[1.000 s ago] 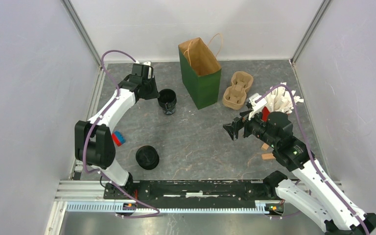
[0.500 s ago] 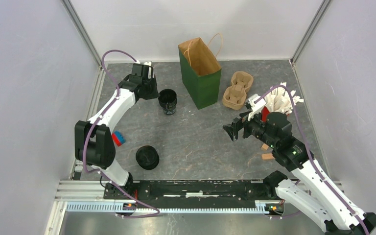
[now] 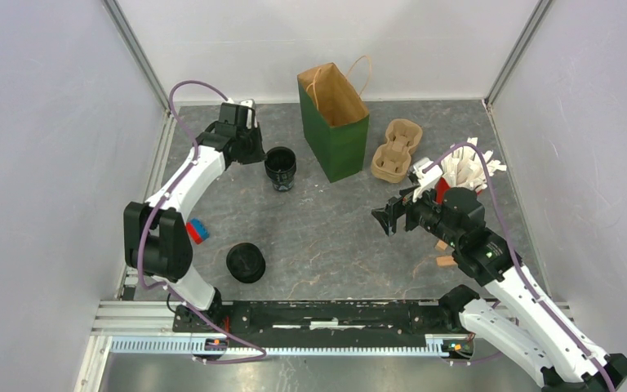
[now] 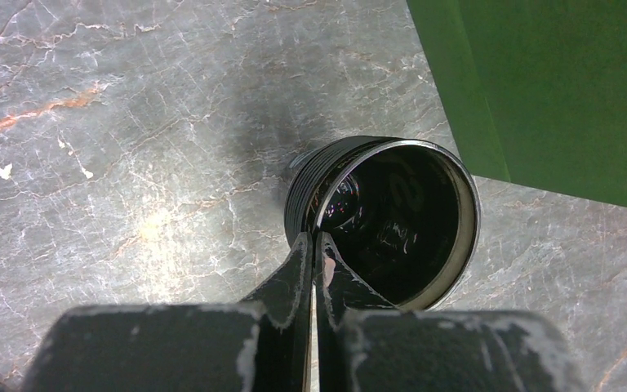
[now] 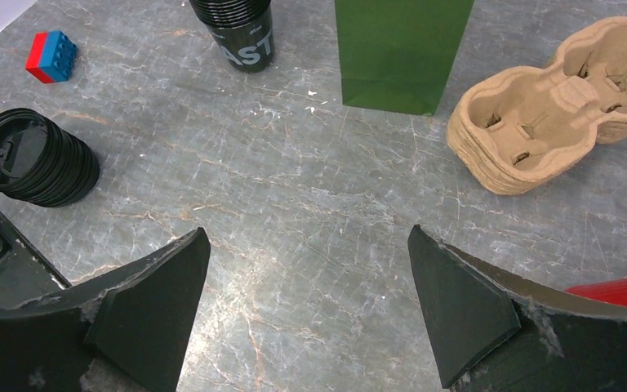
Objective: Pack the takeout coffee
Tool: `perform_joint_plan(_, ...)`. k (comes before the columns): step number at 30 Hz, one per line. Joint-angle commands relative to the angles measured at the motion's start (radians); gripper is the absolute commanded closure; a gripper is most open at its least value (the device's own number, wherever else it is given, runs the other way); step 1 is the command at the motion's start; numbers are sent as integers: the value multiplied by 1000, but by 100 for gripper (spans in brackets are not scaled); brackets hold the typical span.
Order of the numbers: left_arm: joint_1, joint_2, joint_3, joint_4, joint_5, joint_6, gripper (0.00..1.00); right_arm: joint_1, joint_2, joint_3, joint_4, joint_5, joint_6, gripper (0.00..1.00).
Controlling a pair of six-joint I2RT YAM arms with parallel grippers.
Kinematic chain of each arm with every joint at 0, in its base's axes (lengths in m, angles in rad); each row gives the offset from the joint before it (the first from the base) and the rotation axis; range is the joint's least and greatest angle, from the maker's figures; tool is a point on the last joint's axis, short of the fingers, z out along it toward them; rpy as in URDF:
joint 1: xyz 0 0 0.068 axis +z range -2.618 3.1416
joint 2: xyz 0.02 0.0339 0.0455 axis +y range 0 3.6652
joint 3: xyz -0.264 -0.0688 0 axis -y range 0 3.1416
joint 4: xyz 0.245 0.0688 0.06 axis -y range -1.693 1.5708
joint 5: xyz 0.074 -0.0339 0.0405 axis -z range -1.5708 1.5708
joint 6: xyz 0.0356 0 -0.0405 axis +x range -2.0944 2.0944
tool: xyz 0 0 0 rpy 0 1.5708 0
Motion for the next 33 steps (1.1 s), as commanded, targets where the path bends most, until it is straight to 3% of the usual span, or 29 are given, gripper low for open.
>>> perform_joint_plan(1, 3, -39, 51, 2, 27, 0, 98, 2, 2, -7, 42, 17, -6, 1)
perform_joint_plan(23, 3, -146, 175, -142, 13, 17, 98, 1, 9, 2, 36, 16, 2, 1)
perform_joint_plan(33, -12, -265, 178, -222, 127, 25, 98, 2, -2, 20, 0, 49, -5, 1)
